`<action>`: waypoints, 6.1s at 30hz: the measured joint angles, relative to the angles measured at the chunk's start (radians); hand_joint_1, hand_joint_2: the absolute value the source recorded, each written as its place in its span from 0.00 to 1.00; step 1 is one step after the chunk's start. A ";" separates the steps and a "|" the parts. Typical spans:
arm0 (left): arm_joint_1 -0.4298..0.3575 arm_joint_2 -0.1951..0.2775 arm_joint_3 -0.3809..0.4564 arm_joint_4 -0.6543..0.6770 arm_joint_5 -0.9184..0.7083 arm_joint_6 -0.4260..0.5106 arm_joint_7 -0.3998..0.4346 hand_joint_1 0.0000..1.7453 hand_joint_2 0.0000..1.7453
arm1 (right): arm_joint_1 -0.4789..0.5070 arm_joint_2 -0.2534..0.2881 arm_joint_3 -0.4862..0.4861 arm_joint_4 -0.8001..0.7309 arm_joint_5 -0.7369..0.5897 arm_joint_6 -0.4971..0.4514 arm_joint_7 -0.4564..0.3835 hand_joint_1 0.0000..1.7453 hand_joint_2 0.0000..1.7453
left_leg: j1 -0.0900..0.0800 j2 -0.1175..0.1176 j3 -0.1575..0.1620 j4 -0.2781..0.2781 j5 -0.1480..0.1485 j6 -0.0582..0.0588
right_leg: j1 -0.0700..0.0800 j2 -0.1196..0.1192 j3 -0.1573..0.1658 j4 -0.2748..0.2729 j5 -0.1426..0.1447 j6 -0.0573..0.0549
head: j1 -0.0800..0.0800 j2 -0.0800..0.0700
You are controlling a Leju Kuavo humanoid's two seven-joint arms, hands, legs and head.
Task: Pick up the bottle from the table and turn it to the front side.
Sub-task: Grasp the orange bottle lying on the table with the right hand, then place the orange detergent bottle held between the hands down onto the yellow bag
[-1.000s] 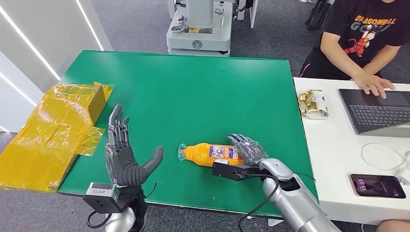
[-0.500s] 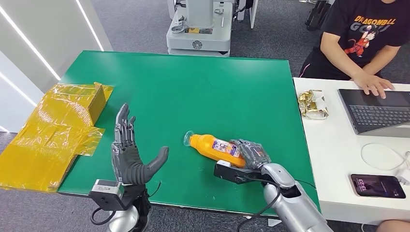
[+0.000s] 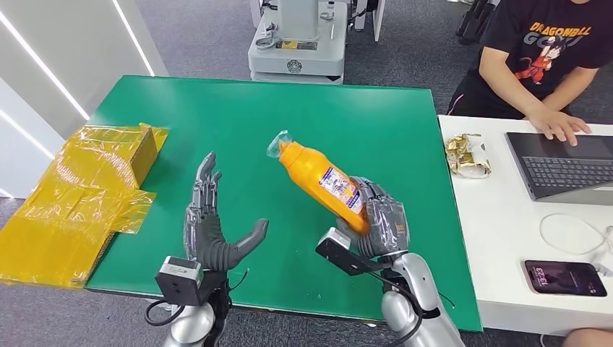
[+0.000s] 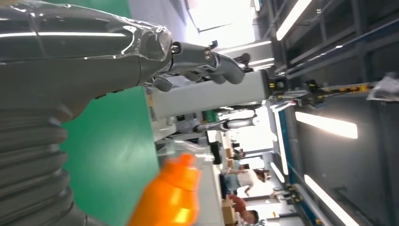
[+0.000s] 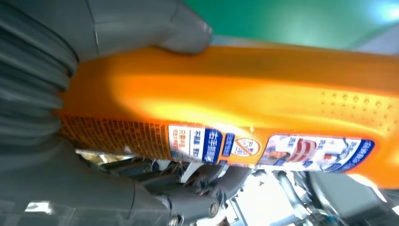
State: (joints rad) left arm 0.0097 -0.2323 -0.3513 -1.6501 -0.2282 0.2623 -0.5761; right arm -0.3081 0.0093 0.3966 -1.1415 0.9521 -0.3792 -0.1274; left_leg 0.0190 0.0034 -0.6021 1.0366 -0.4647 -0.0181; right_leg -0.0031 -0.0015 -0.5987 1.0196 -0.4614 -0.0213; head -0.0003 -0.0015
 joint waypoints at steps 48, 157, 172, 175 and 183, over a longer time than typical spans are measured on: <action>-0.049 0.060 -0.022 0.061 0.416 -0.366 0.074 0.00 1.00 | -0.023 0.049 0.147 0.030 -0.017 0.013 -0.215 1.00 1.00 | 0.000 0.000 0.000 0.000 0.000 0.000 | 0.000 -0.001 0.000 0.000 0.000 0.000 | 0.000 0.000; -0.163 0.102 -0.127 0.281 0.525 -0.182 -0.042 1.00 1.00 | -0.004 0.035 0.163 0.051 -0.039 0.120 -0.241 0.25 1.00 | 0.000 0.000 0.000 0.000 0.000 0.000 | 0.000 0.000 0.000 0.000 0.000 0.000 | 0.000 0.000; -0.043 0.065 -0.054 0.046 0.409 -0.235 0.033 1.00 1.00 | 0.117 0.072 0.178 -0.208 -0.284 0.105 -0.184 0.97 1.00 | 0.000 0.000 -0.002 0.000 0.000 0.000 | 0.000 0.000 -0.001 0.000 -0.001 0.000 | 0.000 0.000; -0.036 0.059 -0.044 0.033 0.404 -0.239 0.033 1.00 1.00 | 0.121 0.072 0.178 -0.223 -0.288 0.106 -0.184 0.99 1.00 | 0.000 0.000 -0.002 0.000 0.000 0.000 | 0.000 0.000 -0.001 0.000 -0.001 0.000 | 0.000 0.000; -0.025 0.050 -0.023 0.021 0.399 -0.246 0.033 1.00 1.00 | 0.121 0.072 0.179 -0.237 -0.294 0.118 -0.184 0.93 1.00 | 0.000 0.000 -0.001 0.000 0.000 0.000 | 0.000 0.000 0.000 0.000 0.000 0.000 | 0.000 0.000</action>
State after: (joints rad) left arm -0.0151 -0.1826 -0.3746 -1.6290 0.1705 0.0164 -0.5428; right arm -0.1868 0.0809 0.5754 -1.3784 0.6579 -0.2617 -0.3113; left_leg 0.0190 0.0032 -0.6035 1.0367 -0.4649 -0.0177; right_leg -0.0031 -0.0017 -0.5991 1.0197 -0.4618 -0.0213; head -0.0004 -0.0015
